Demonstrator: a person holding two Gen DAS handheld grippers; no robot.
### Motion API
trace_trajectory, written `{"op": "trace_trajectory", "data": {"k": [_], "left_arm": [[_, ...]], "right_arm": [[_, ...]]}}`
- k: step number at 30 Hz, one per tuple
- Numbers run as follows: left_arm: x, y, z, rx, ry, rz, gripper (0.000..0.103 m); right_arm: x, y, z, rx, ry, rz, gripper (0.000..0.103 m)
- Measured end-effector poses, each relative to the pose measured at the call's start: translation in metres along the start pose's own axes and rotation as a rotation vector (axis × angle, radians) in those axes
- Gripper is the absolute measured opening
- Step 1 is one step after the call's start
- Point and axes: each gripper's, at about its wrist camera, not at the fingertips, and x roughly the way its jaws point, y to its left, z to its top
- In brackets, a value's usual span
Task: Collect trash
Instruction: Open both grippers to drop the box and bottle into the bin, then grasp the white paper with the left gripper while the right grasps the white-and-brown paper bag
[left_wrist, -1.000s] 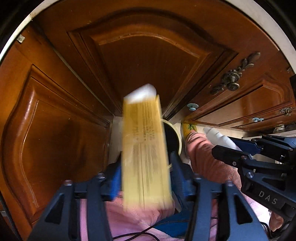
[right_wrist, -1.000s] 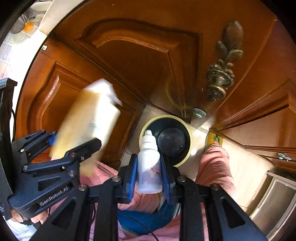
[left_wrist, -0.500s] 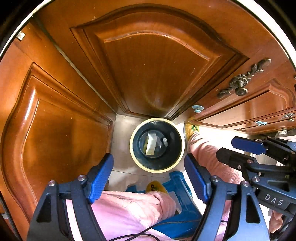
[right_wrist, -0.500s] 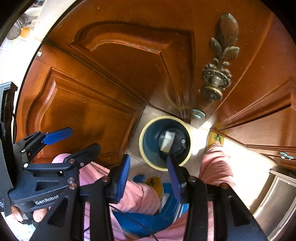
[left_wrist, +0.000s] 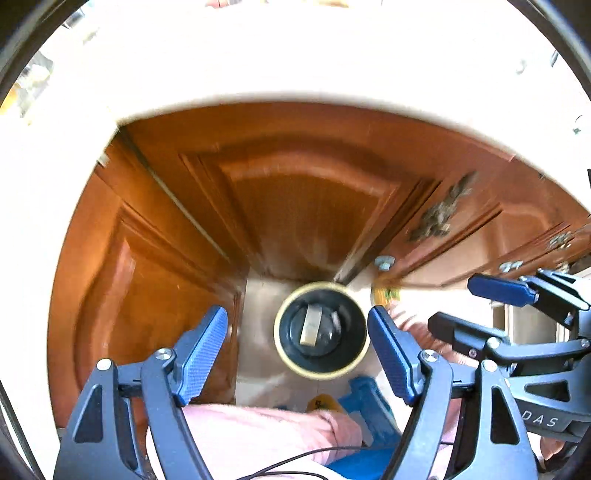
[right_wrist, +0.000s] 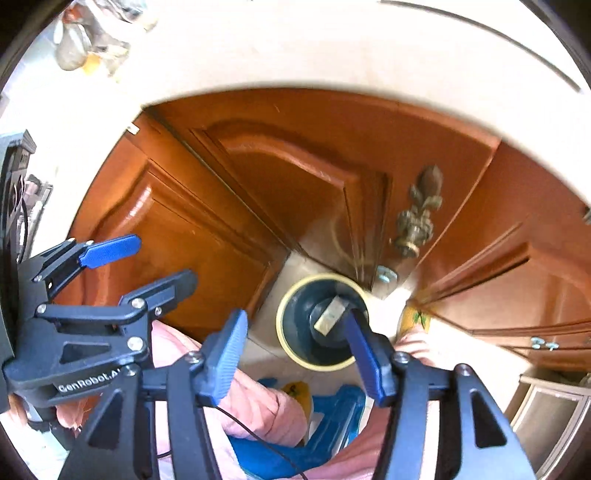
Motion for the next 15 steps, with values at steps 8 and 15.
{"op": "trace_trajectory", "data": {"k": [8,15], "left_arm": [[-0.070,0.002,0.016,0.009,-0.189,-0.014,0.077],[-0.134,0.007,0.047,0.027,-0.323,0.000,0.077]], "right_arm": [[-0.071,0.021,0.006,-0.042,-0.202,0.000,0.059],[-0.126,0.027,0.031,-0.052,-0.349,-0.004,0.059]]}}
